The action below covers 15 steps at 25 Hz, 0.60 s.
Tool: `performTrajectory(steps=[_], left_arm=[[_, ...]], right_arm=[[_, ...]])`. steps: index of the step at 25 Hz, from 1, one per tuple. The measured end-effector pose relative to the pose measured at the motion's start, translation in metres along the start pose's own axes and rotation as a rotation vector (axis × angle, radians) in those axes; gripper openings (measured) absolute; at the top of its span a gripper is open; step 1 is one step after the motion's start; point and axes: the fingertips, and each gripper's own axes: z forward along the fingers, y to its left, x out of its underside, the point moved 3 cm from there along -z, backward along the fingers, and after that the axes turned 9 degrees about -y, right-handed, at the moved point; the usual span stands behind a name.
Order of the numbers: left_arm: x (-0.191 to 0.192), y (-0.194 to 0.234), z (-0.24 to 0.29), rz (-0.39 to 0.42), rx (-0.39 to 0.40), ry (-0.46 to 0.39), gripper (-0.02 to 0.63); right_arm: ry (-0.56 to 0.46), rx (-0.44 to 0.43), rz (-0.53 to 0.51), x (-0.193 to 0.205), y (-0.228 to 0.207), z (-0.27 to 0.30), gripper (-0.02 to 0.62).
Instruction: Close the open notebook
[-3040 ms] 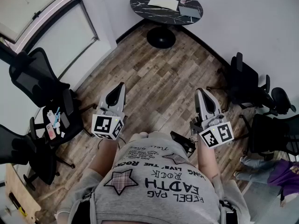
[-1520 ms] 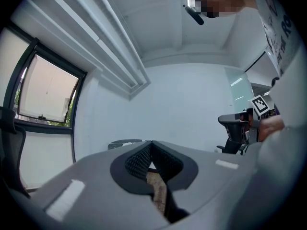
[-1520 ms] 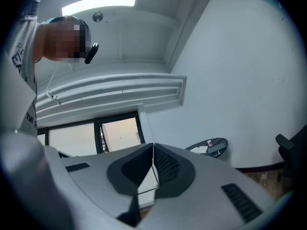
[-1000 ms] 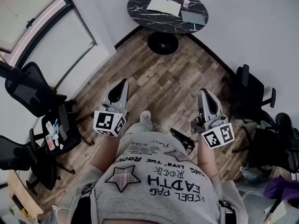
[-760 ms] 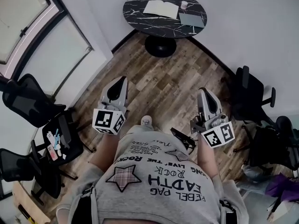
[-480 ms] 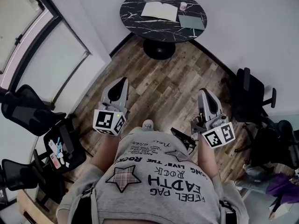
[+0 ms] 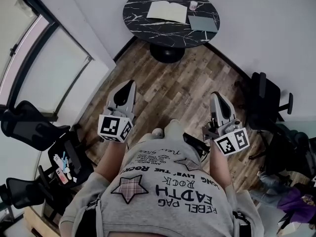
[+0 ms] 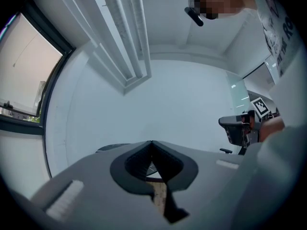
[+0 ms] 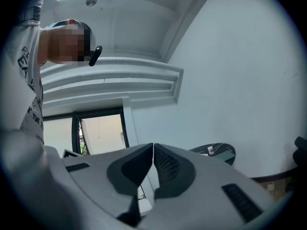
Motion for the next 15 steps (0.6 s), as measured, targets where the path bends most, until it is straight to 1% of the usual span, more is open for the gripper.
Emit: performTrajectory(steps=[4, 7, 15], left_arm=[[0.009, 0.012, 0.013, -0.015, -0.021, 0.009, 0.009], [0.016, 0.023, 0.025, -0.020, -0.050, 0.016, 0.009], [0.015, 0.048, 0.089, 0.006, -0.105, 0.010, 0.009]], right_arm=[[0.016, -0.022, 0.007, 0.009, -0.012, 0.026, 0.014], [0.032, -0.057, 0.012, 0.016, -0.022, 0.050, 0.014], [0.040, -0.148, 0.036, 0.018, -0.069, 0.131, 0.014]])
